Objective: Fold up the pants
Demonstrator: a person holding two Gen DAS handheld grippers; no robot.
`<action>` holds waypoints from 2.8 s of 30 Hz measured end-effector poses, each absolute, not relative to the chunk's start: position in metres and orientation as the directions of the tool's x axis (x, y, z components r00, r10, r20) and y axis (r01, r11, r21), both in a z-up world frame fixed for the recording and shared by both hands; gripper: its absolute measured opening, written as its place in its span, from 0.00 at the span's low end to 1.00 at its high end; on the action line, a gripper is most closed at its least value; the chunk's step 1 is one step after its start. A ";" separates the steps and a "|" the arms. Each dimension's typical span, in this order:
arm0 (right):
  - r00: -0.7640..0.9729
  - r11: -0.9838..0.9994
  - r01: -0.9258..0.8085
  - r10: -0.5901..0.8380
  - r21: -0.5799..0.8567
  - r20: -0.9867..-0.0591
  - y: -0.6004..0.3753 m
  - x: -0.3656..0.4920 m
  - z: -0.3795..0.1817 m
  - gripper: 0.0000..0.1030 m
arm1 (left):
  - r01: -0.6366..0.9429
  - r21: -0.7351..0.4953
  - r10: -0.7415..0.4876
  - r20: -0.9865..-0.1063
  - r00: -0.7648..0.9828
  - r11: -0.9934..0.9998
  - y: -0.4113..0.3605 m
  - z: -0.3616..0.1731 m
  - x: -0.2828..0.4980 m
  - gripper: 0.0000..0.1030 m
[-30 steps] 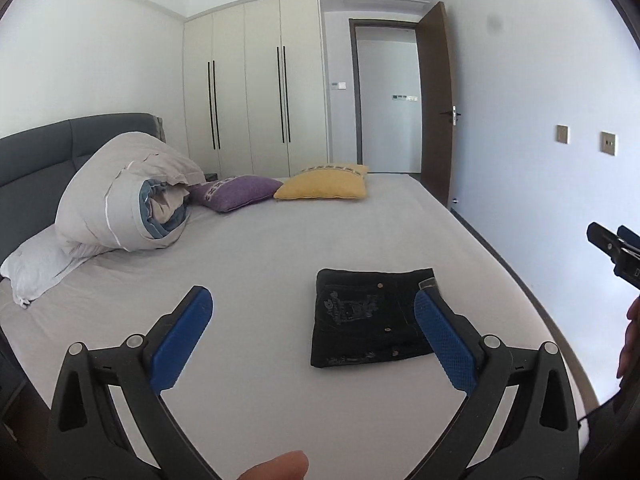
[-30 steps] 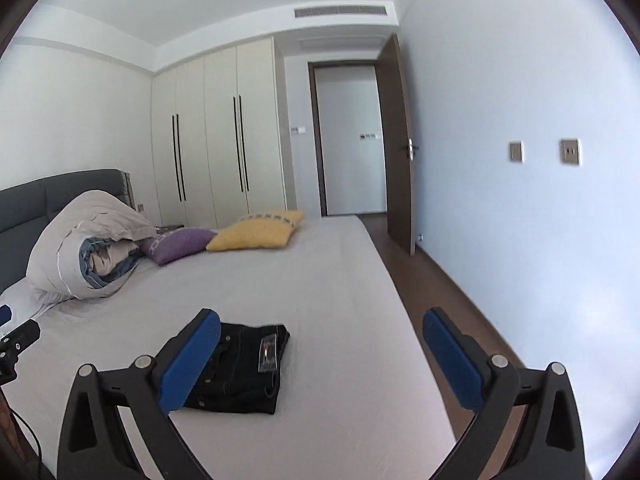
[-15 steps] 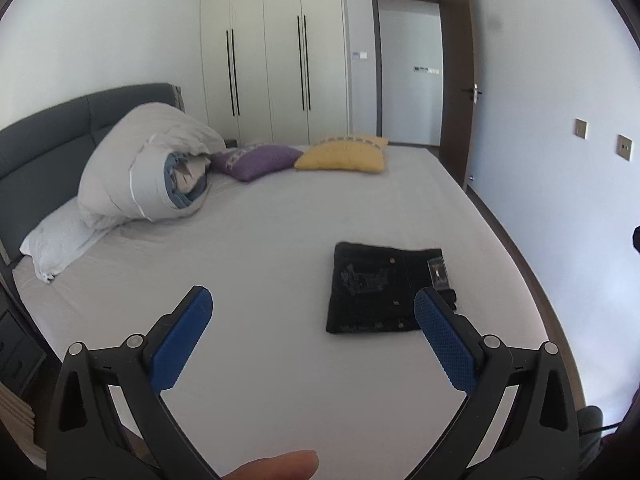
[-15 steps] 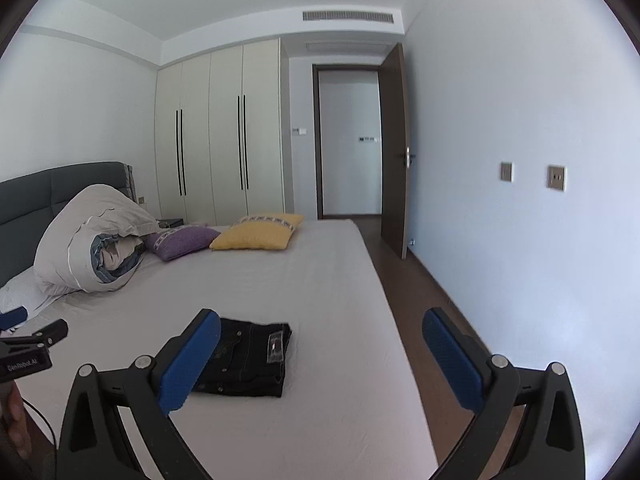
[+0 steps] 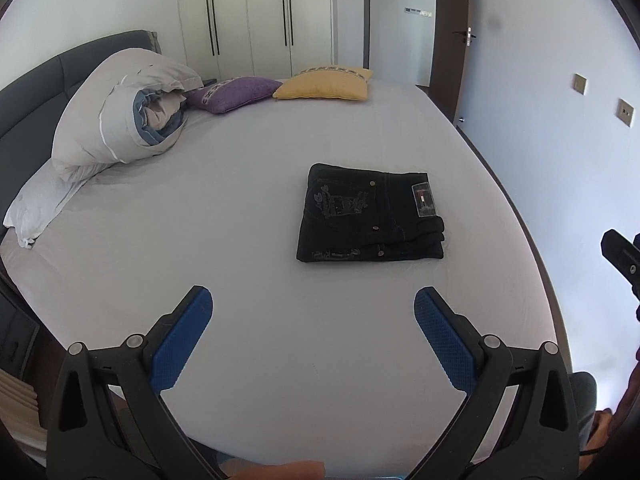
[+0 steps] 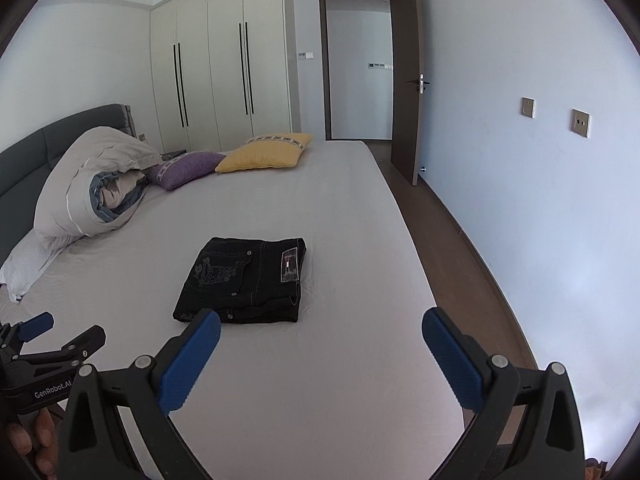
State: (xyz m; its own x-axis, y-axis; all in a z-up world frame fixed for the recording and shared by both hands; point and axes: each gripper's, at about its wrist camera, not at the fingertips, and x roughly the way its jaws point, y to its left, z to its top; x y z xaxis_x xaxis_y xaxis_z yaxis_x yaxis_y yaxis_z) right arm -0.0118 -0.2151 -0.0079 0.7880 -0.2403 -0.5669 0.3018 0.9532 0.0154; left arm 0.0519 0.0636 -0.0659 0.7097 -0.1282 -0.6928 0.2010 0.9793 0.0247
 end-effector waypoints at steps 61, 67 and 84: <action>0.729 0.978 0.208 -0.134 0.030 -0.672 -0.177 -0.003 -0.050 1.00 | 0.197 0.018 -0.115 -0.756 0.644 0.980 0.056 -0.100 0.058 1.00; 0.725 0.979 0.203 -0.130 0.029 -0.676 -0.177 -0.001 -0.049 1.00 | 0.198 0.018 -0.116 -0.757 0.643 0.980 0.056 -0.100 0.058 1.00; 0.721 0.979 0.200 -0.128 0.029 -0.681 -0.176 -0.002 -0.051 1.00 | 0.203 0.018 -0.119 -0.760 0.639 0.979 0.055 -0.105 0.055 1.00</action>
